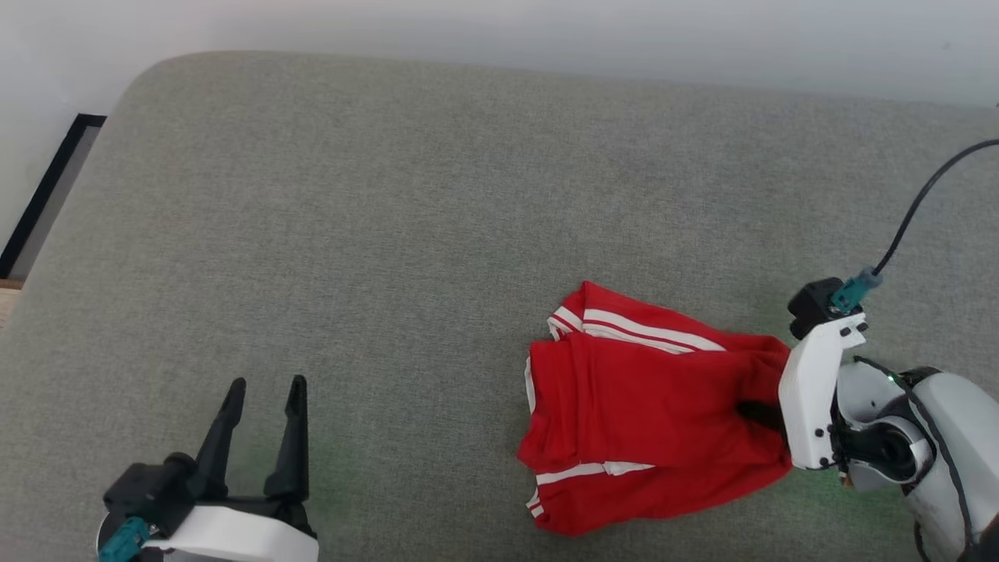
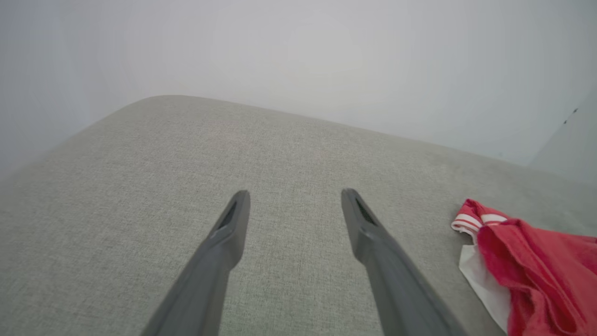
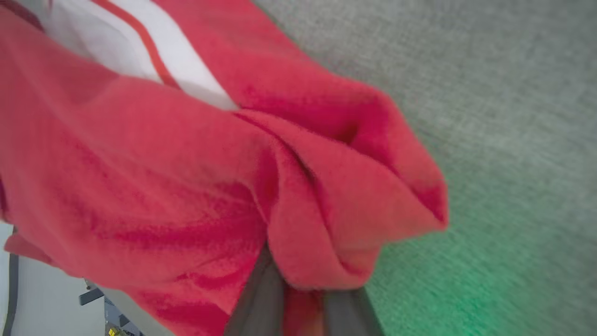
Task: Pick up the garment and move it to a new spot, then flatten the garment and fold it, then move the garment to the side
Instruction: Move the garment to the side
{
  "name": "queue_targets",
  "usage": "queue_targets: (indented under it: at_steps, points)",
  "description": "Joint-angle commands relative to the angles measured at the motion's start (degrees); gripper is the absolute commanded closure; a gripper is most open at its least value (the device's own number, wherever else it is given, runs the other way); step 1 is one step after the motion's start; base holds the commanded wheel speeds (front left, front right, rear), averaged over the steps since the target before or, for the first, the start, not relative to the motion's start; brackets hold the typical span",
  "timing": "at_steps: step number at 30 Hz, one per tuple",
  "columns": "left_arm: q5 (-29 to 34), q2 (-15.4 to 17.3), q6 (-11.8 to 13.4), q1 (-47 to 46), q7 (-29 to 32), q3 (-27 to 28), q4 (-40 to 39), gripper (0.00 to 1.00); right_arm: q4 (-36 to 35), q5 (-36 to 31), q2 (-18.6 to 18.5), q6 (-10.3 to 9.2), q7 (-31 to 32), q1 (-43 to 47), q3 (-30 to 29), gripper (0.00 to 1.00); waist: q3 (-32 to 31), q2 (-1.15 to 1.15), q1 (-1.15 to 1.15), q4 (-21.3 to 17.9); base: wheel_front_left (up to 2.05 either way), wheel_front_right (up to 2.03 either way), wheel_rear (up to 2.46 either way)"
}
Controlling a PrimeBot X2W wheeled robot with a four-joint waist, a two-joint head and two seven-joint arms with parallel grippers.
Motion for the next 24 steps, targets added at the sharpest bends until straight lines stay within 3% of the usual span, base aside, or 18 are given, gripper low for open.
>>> queue_targets:
  at_steps: [1,13,24]
  points:
    - [-1.1,-0.3,-0.2,-1.1,-0.3,0.3,0.2,0.0,0.8,-0.2,1.8,0.01,-0.1,1.3,1.4,1.0,0.1,0.0,0.0,-0.3,0.0,0.0,0.0]
    - [-1.2,1.7,-0.2,-4.8,-0.3,-1.1,0.4,0.0,-8.6,0.4,-5.2,0.0,-0.9,-3.3,-2.5,1.0,1.4,0.0,0.0,-5.9,0.0,0.0,0.0]
    - [-0.5,3.5,-0.2,-12.0,-0.3,-6.4,0.7,0.0,-9.1,-2.0,-11.4,0.0,-5.3,-7.7,-5.9,1.0,3.8,0.0,0.0,-13.0,0.0,0.0,0.0]
